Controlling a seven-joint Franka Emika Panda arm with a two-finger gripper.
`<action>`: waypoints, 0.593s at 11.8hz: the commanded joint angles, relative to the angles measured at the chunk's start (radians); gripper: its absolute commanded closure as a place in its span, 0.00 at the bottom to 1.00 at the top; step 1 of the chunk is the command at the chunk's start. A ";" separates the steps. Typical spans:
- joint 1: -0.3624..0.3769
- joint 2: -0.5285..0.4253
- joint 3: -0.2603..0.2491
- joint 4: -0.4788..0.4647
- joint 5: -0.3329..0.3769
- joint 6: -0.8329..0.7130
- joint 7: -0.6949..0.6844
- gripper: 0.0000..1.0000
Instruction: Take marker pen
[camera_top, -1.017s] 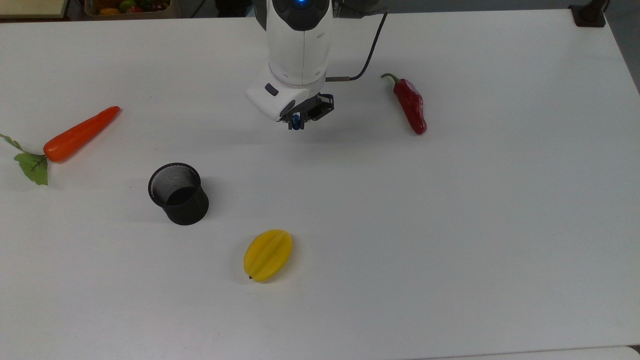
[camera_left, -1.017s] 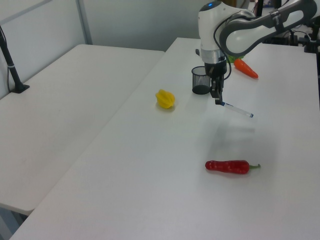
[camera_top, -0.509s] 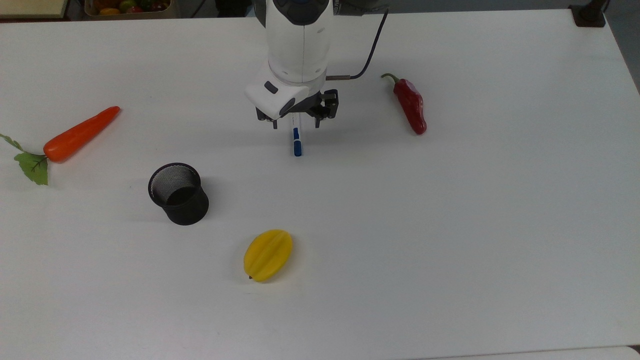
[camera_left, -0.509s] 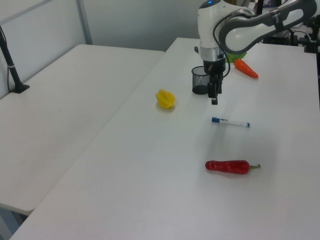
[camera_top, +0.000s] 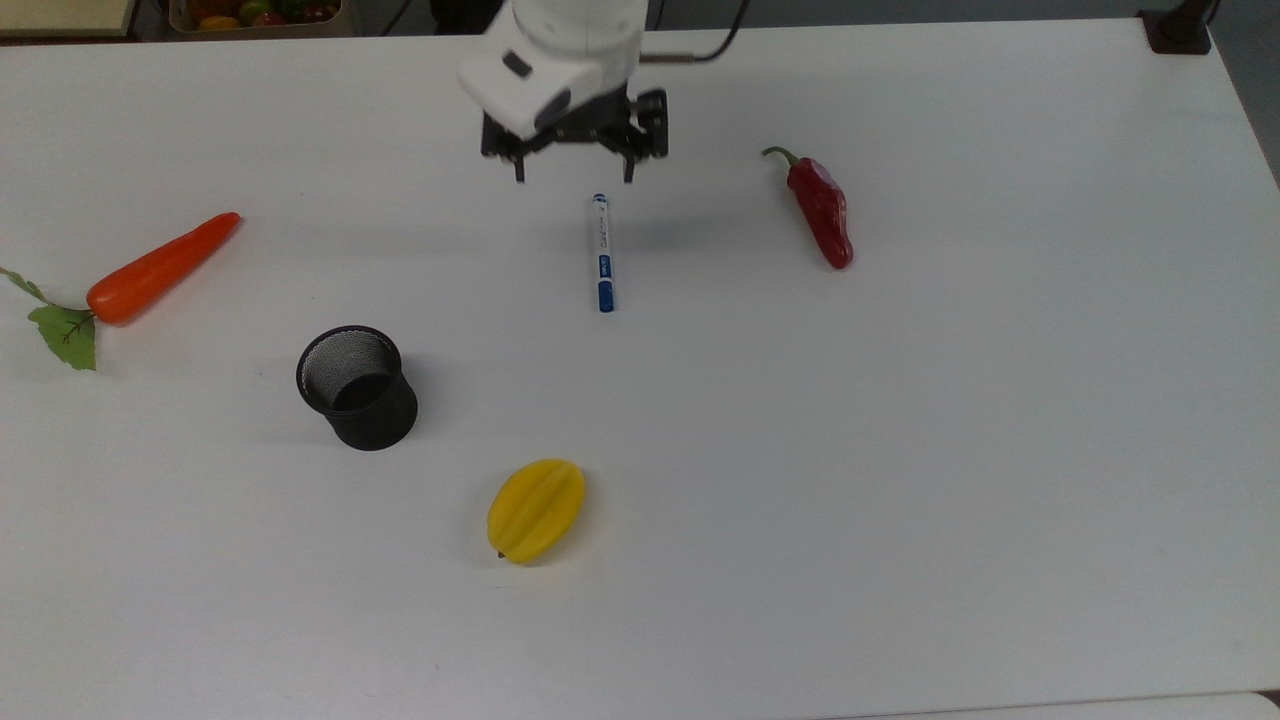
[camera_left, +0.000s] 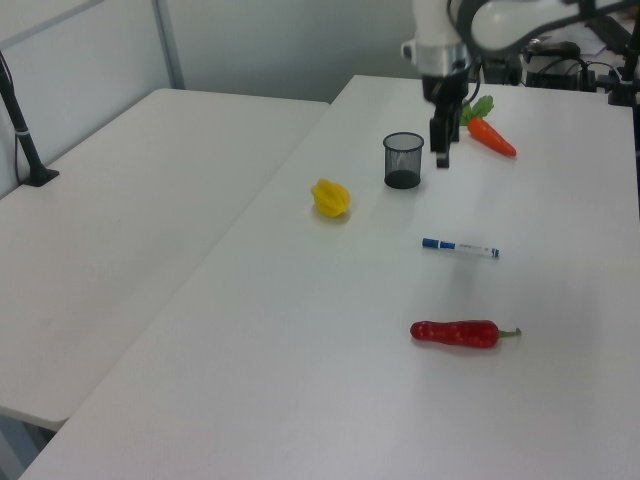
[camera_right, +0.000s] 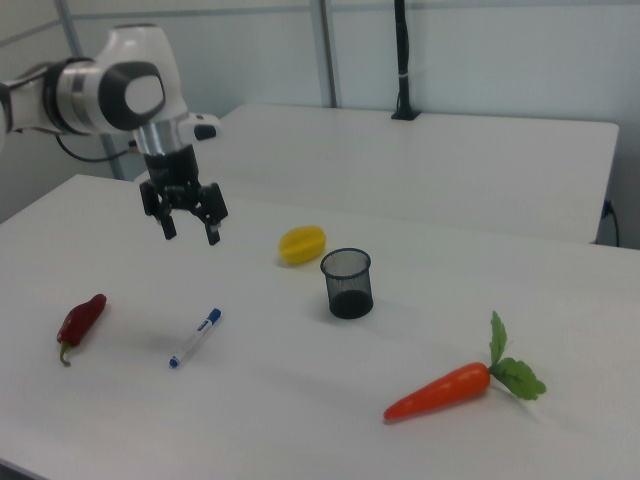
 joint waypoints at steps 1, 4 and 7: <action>-0.023 -0.148 -0.012 -0.035 -0.016 -0.120 -0.010 0.00; -0.037 -0.205 -0.012 -0.035 -0.016 -0.197 -0.019 0.00; -0.060 -0.208 -0.015 -0.031 -0.016 -0.197 -0.017 0.00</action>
